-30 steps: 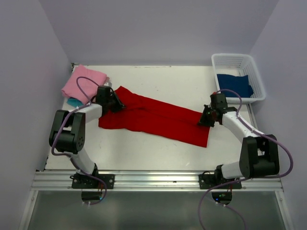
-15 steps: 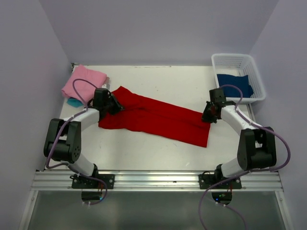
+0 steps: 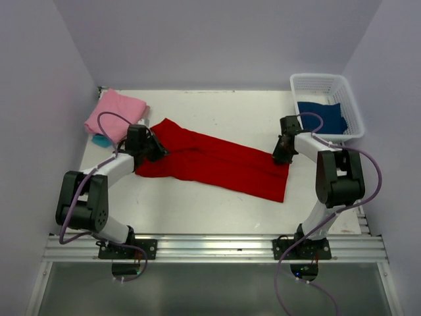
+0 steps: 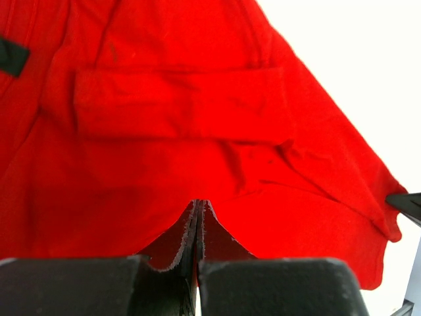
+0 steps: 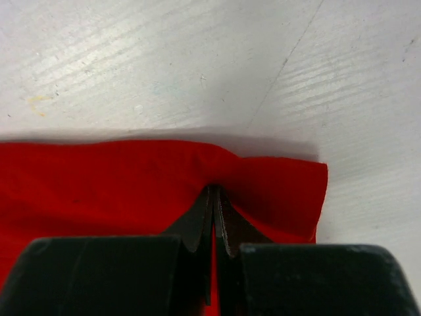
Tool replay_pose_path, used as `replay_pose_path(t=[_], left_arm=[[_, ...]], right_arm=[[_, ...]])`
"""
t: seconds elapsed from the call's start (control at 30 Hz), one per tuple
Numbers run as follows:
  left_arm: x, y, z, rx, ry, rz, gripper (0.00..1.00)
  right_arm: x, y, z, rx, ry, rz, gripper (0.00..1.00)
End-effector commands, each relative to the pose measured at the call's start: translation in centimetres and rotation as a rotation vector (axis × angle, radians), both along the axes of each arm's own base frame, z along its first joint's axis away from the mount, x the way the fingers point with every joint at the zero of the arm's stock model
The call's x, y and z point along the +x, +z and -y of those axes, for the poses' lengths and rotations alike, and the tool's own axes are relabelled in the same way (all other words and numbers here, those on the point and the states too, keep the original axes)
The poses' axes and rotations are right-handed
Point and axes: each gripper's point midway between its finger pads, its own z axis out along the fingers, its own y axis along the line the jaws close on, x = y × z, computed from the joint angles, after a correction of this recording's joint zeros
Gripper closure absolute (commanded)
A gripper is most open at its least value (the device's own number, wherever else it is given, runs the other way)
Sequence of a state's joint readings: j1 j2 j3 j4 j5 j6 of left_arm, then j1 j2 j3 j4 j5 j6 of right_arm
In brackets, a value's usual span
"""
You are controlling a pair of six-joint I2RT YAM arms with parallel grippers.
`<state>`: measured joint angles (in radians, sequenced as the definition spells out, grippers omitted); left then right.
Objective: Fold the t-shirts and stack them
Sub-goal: Rotate the tshirt 90 degrees
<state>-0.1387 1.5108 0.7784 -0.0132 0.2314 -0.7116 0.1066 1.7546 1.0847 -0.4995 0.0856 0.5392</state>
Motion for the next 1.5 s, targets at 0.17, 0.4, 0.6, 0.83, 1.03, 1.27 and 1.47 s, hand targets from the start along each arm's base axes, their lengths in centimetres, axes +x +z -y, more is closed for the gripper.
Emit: replay_pose_path(t=[0.17,0.4,0.6,0.83,1.03,1.27,1.47], left_arm=[[1.0,-2.5,0.1,0.003,0.026,-0.077,1.0],[5.3,-6.0,1.1,-0.025,0.029,-0.143,1.0],[9.3,-7.6,3.1,-0.097,-0.015,-0.165,1.0],[13.6,-8.2,5.3,-0.168,-0.105,-0.134,1.0],[16.5,-7.7,8.0,-0.299,-0.205,-0.074,1.0],[18.7,-7.9,10.4,-0.447,-0.289,-0.05,1.0],[20.4,-7.5,12.0,-0.548,-0.333,-0.013,1.0]], right_arm=[[-0.7,-1.9,-0.9,0.048,0.014,-0.018,1.0],[-3.8,-2.5,-0.2,0.016,0.039,-0.078,1.0],[-8.0,-2.4,-0.5,0.017,0.061,-0.15,1.0],[-12.1,-1.8,-1.8,0.051,0.106,-0.173,1.0],[-15.6,-1.8,-4.9,0.063,0.181,-0.172,1.0],[-19.3,-2.6,-8.9,0.179,0.242,-0.188,1.0],[-20.3,-2.4,-11.0,0.23,0.279,-0.18,1.0]])
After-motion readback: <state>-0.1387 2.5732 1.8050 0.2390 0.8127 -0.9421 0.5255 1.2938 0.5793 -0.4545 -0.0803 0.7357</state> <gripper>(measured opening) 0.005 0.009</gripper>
